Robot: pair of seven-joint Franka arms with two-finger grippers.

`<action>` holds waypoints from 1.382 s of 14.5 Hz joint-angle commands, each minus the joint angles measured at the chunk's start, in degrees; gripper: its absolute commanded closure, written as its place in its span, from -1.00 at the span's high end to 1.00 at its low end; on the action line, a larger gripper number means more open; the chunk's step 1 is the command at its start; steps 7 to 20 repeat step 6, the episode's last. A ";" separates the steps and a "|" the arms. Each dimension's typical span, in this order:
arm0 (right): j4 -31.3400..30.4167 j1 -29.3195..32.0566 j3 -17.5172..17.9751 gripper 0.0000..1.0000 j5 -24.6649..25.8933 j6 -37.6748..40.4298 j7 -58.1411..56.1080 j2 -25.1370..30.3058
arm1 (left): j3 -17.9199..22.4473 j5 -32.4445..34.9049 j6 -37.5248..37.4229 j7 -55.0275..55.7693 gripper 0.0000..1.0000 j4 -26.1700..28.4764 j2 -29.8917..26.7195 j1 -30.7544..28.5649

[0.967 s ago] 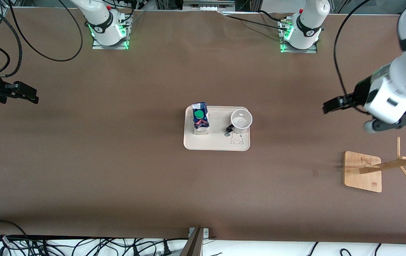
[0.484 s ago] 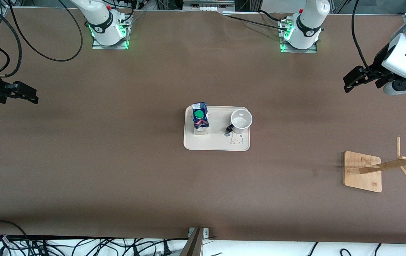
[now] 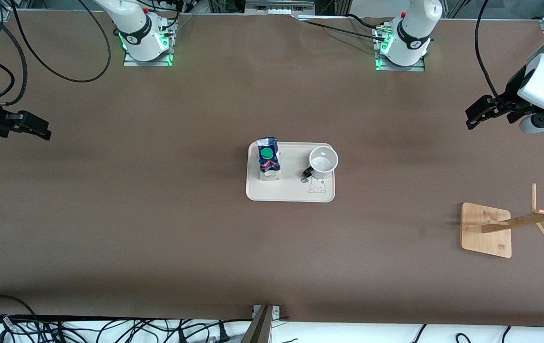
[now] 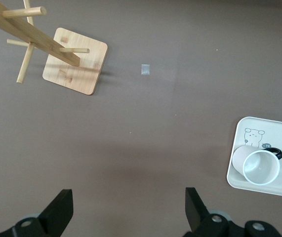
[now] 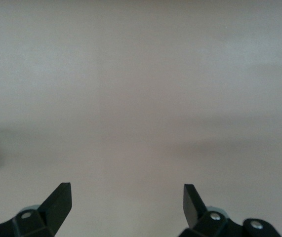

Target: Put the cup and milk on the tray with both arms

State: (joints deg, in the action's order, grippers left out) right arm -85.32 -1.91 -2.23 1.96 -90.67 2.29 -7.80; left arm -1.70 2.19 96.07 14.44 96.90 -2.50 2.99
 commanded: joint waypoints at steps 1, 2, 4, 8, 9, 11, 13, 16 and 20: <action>0.77 0.06 0.03 1.00 1.03 0.58 0.96 -0.11 | -0.23 -0.08 0.78 -1.17 1.00 0.75 -1.28 -0.88; 0.77 0.06 0.03 1.00 1.03 0.58 0.96 -0.11 | -0.23 -0.09 0.96 -1.08 1.00 0.57 -1.28 -0.88; 0.77 0.06 -0.05 1.00 1.03 0.58 0.88 -0.11 | -0.32 -0.26 0.61 -0.65 1.00 -0.57 -0.84 -0.88; 0.77 0.06 -0.05 1.00 1.03 0.58 0.79 -0.11 | -0.23 -1.31 0.35 -0.73 1.00 -1.19 0.03 -0.88; 0.77 0.06 -0.05 1.00 1.03 0.58 0.79 -0.11 | -0.23 -1.31 0.35 -0.73 1.00 -1.19 0.03 -0.88; 0.77 0.06 -0.05 1.00 1.03 0.58 0.79 -0.11 | -0.23 -1.31 0.35 -0.73 1.00 -1.19 0.03 -0.88; 0.77 0.06 -0.05 1.00 1.03 0.58 0.79 -0.11 | -0.23 -1.31 0.35 -0.73 1.00 -1.19 0.03 -0.88; 0.77 0.06 -0.05 1.00 1.03 0.58 0.79 -0.11 | -0.23 -1.31 0.35 -0.73 1.00 -1.19 0.03 -0.88; 0.77 0.06 -0.05 1.00 1.03 0.58 0.79 -0.11 | -0.23 -1.31 0.35 -0.73 1.00 -1.19 0.03 -0.88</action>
